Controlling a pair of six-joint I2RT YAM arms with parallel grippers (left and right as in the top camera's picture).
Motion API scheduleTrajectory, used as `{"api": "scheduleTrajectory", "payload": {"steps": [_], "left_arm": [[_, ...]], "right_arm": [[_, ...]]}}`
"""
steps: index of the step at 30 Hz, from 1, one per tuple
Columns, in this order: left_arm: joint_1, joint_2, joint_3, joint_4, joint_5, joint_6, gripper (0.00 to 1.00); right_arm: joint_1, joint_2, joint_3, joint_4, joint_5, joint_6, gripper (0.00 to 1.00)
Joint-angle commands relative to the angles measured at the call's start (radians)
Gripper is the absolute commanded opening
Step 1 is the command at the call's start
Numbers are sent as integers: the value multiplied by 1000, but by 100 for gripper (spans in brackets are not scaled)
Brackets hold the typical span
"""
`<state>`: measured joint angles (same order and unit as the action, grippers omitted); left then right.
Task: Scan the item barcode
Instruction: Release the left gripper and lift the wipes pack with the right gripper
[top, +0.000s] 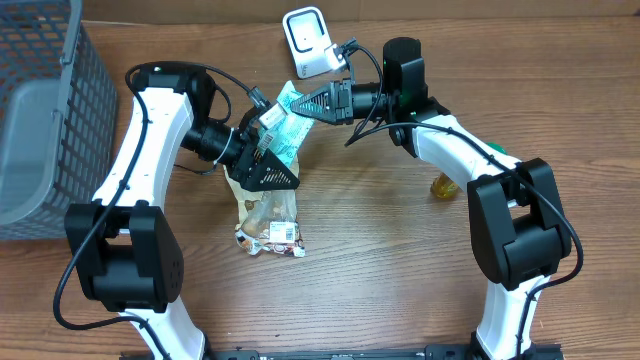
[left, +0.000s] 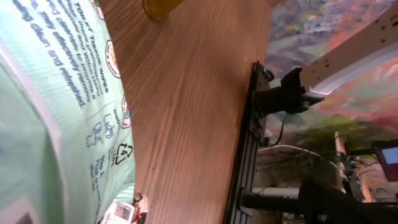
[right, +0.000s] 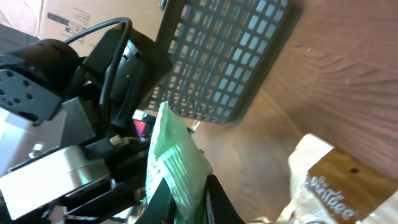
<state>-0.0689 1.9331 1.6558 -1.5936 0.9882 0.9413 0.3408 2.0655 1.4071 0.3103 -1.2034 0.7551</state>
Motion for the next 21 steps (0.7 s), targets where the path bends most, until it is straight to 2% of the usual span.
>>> {"api": "scheduleTrajectory", "payload": {"steps": [1,4,9,14,17,21], "left_arm": [[23,-10,8,39,-9,-66,100],[39,-10,8,93,-21,-154,100],[106,-10,8,272,-140,-457,100],[163,-10,8,393,-305,-692,100],[182,-10,8,440,-450,-794,100],[187,-10,8,474,-632,-851,100]], "right_arm": [[-6,-27,6,-14,59,-115,4],[-6,-27,6,-35,77,-167,4],[-6,-27,6,-51,116,-185,4],[-6,-27,6,-51,114,-184,4],[-6,-27,6,-68,111,-184,4],[-6,-27,6,-82,111,-184,4]]}}
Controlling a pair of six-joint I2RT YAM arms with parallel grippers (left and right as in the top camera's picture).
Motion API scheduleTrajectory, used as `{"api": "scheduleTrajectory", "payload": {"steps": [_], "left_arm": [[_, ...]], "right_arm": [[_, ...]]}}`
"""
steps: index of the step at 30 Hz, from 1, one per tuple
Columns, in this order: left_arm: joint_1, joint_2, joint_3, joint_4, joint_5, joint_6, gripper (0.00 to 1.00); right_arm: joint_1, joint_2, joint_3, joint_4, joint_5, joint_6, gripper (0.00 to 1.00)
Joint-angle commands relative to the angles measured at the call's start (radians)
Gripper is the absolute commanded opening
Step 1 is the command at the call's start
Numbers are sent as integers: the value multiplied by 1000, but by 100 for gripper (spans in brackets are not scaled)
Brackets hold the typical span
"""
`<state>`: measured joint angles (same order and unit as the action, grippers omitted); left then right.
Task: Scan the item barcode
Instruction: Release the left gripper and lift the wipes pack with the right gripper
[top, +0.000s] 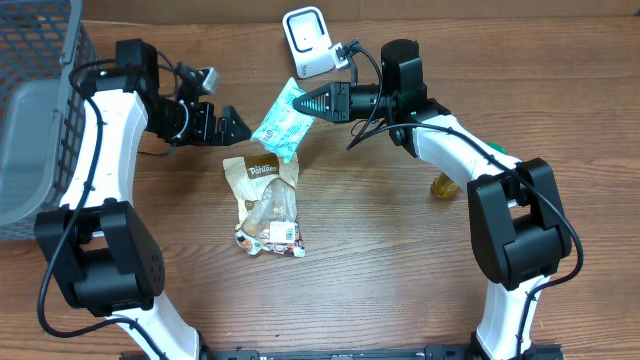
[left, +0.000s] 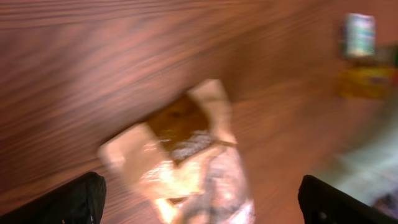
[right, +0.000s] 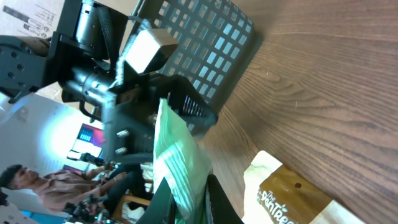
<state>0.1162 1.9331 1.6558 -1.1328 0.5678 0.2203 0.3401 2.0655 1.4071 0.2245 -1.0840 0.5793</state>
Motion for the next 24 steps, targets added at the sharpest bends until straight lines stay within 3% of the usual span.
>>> {"api": "scheduleTrajectory", "payload": {"steps": [1,16,24], "left_arm": [[2,-10,8,16,-240,-138,100],[0,-10,8,16,-264,-138,100],[0,-10,8,16,-264,-138,100]], "right_arm": [[-5,-27,6,4,-9,-8,4],[-1,-27,98,33,63,-8,3],[-2,-27,337,-154,288,-84,3]]}}
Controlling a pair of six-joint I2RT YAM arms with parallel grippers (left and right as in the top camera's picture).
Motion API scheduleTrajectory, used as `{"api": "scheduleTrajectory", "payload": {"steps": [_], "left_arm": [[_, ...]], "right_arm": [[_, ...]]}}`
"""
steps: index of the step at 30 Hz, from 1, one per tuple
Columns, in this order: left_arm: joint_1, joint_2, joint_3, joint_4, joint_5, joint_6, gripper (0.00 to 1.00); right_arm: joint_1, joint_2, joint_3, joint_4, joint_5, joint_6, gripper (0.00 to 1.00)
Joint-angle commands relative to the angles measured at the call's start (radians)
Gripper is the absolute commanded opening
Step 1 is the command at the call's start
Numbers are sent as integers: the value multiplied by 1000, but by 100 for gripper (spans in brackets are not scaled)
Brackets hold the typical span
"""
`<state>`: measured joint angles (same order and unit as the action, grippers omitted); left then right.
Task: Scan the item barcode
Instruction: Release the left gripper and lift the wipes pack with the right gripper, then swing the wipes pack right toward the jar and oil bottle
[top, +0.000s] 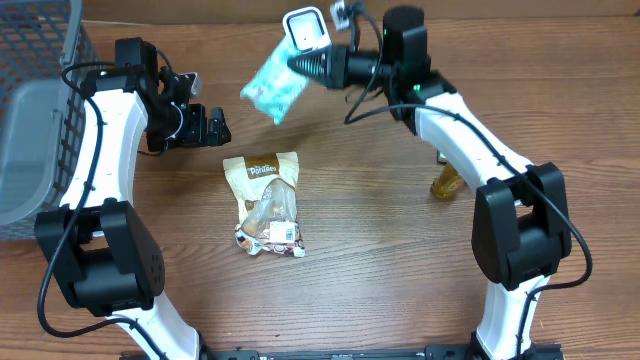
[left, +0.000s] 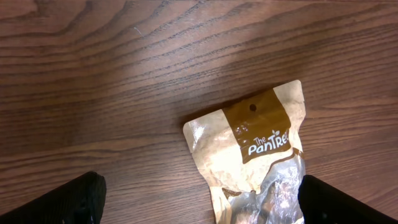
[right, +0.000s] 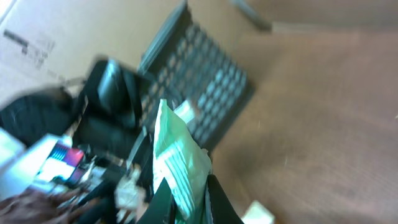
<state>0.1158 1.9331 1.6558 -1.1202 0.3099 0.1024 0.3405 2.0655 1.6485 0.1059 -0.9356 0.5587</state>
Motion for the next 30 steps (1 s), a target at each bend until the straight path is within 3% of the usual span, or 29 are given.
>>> {"api": "scheduleTrajectory", "payload": {"steps": [1,6,9,12,20,25,30], "left_arm": [[0,-10,8,3,-6,-21,100],[0,-10,8,3,-6,-21,100],[0,-10,8,3,-6,-21,100],[0,-10,8,3,-6,-21,100],[0,-10,8,3,-6,-21,100],[0,-10,8,3,-6,-21,100],[0,-10,8,3,-6,-21,100]], "right_arm": [[-2,-27,133,-76,207,-103,3],[16,-27,275,-207,525,-354,3],[47,-27,309,-203,784,-590,3],[79,-23,309,-186,919,-773,4],[163,51,309,-101,1052,-1233,4],[177,123,309,-55,1082,-1397,4],[177,198,309,7,1093,-1472,4]]}}
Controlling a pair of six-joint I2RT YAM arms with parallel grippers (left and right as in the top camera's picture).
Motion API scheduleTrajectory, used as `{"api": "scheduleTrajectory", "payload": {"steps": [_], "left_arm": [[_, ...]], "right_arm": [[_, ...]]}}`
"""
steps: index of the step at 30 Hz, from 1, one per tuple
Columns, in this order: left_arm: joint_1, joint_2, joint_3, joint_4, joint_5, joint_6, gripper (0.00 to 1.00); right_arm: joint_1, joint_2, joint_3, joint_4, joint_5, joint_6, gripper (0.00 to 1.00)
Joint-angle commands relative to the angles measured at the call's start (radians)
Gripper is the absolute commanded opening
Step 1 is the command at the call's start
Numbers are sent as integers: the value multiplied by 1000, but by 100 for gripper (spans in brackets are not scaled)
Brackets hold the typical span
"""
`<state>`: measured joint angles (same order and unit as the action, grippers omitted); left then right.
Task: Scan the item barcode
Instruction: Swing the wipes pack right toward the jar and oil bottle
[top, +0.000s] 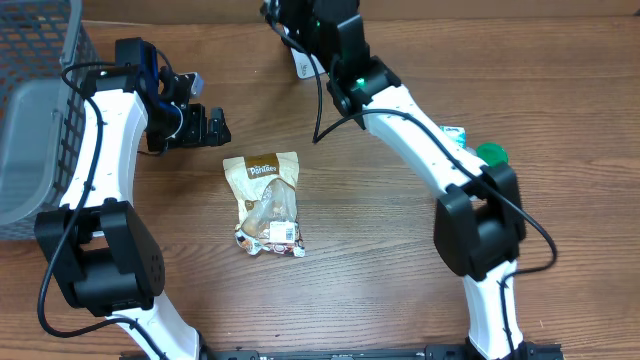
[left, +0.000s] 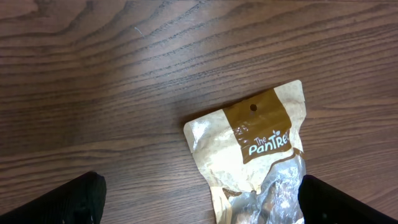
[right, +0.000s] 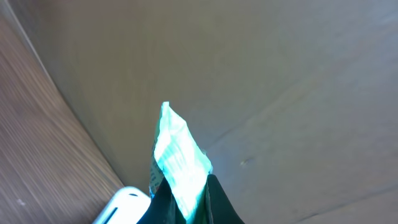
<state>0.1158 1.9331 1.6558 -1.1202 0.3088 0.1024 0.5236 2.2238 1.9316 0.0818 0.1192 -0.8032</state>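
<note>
A mint-green wipes pack (right: 180, 155) stands upright in my right gripper (right: 185, 194), which is shut on its lower edge. It is held up against a cardboard wall, just above the white scanner (right: 121, 205). In the overhead view the right arm reaches to the table's far edge over the scanner (top: 303, 66), and the pack lies beyond the top of the frame. My left gripper (top: 207, 126) hangs open at the left, empty, with one finger (left: 74, 199) in each lower corner of its wrist view.
A tan and clear snack bag (top: 268, 205) lies mid-table, below the left gripper (left: 261, 143). A grey mesh basket (top: 40, 110) fills the far left. A small green-capped object (top: 490, 153) sits beside the right arm.
The right arm has swung up and back. The pack, which hung left of the scanner, is now at the back wall above it. The left arm has not moved.
Both grippers met at the green pack above the snack bag. Then the left gripper was away at the left, open, and the right alone held the pack. The pack was then higher by the scanner, and now stands over it at the back wall.
</note>
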Motion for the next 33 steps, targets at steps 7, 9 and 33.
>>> {"api": "scheduleTrajectory", "payload": {"steps": [7,9,33], "left_arm": [[0,-10,8,3,-5,-21,100],[0,-10,8,3,-5,-21,100],[0,-10,8,3,-5,-21,100]], "right_arm": [[-13,159,26,191,75,-122,14],[-13,173,26,206,75,-122,11],[-27,257,26,237,71,-106,4]]}}
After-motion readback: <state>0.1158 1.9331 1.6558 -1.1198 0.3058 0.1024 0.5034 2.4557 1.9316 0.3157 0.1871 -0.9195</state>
